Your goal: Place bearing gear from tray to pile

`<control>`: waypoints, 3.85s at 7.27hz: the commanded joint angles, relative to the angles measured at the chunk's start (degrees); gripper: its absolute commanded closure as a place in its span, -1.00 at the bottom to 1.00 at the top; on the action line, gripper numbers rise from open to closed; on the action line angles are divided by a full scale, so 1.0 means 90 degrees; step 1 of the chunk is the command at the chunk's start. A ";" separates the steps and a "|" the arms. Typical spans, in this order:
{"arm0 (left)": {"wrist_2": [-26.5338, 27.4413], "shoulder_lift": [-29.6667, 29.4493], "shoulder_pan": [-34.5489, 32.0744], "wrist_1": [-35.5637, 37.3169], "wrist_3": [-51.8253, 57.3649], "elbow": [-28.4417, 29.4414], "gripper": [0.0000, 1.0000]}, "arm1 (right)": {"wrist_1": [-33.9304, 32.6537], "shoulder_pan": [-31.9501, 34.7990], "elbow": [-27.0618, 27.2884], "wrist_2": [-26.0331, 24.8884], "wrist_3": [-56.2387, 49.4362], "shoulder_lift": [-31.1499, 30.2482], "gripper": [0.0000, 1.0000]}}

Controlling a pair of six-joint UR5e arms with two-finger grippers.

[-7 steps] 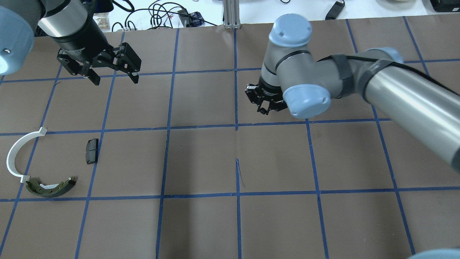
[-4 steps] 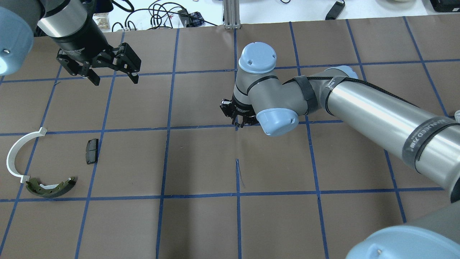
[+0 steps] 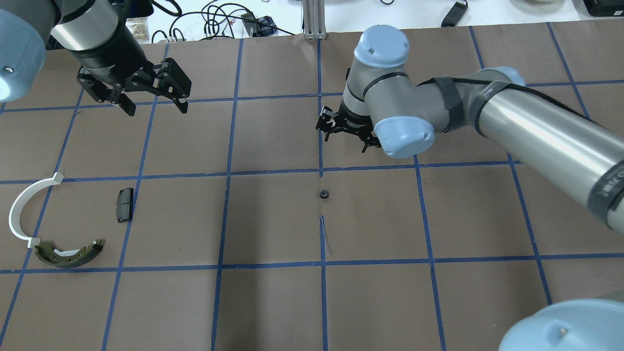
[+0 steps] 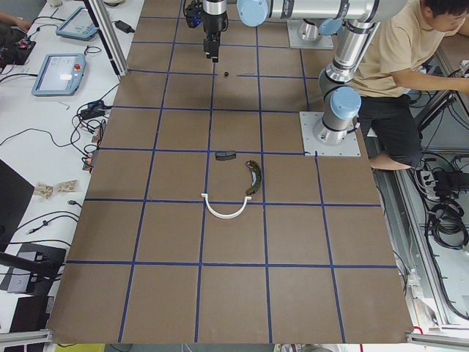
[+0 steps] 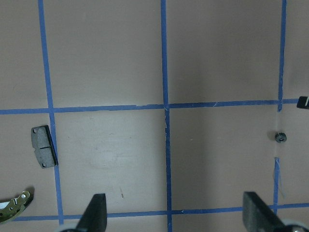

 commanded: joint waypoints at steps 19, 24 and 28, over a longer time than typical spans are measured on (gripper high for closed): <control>0.0275 -0.3177 -0.3231 0.4433 -0.4089 -0.1472 0.76 | -0.0548 -0.7219 0.0130 -0.1412 -1.0624 0.1145 0.44; 0.0266 -0.2486 -0.2426 0.4162 -0.2613 -0.1627 1.00 | 0.0442 -0.6636 0.0149 -0.1657 -0.9840 0.0143 0.71; 0.0479 -0.1450 0.0638 0.4160 0.1386 -0.2505 1.00 | 0.2301 -0.4423 0.0421 -0.1260 -0.5997 -0.1236 0.70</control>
